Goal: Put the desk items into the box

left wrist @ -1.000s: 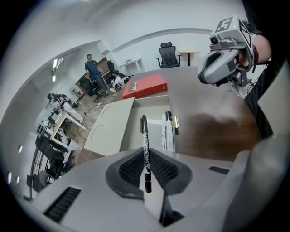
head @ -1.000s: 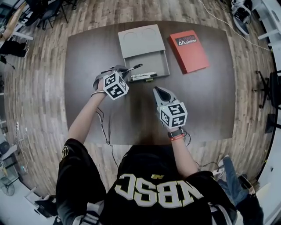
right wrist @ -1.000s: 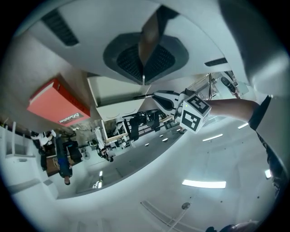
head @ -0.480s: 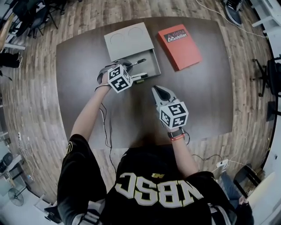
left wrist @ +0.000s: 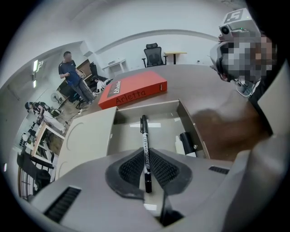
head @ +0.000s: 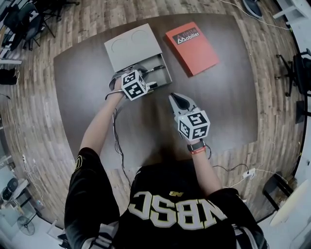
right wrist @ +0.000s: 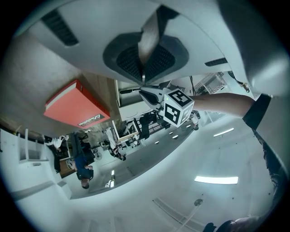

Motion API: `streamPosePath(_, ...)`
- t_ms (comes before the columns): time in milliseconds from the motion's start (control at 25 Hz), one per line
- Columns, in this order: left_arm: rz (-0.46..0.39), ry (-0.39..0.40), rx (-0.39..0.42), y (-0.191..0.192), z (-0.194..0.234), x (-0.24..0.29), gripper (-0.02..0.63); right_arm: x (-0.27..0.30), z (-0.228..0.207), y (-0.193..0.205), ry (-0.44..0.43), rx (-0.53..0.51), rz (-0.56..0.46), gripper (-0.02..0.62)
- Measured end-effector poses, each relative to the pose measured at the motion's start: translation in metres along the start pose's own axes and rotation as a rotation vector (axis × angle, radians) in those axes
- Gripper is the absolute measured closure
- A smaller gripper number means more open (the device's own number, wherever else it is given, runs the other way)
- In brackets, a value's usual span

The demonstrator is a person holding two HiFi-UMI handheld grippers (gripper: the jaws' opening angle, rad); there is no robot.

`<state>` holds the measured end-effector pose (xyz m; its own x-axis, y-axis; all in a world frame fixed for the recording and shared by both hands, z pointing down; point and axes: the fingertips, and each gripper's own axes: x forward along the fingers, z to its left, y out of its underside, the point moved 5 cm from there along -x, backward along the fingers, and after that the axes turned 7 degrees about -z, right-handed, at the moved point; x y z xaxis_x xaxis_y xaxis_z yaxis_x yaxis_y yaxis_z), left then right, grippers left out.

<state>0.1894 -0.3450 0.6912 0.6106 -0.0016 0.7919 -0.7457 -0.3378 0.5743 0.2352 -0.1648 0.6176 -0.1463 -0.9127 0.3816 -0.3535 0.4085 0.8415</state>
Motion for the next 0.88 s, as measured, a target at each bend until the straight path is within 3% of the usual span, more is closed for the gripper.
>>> streamPosePath(520,0.016,0.019,-0.051,0.007,-0.001,0.008,0.554,-0.008,-0.004,0.001,0.017,-0.005,0.002,0.572)
streamPosePath(880,-0.059,-0.088,-0.137,-0.009,-0.003,-0.035,0.552,-0.021,0.000,-0.011,0.032,-0.011,-0.043,0.569)
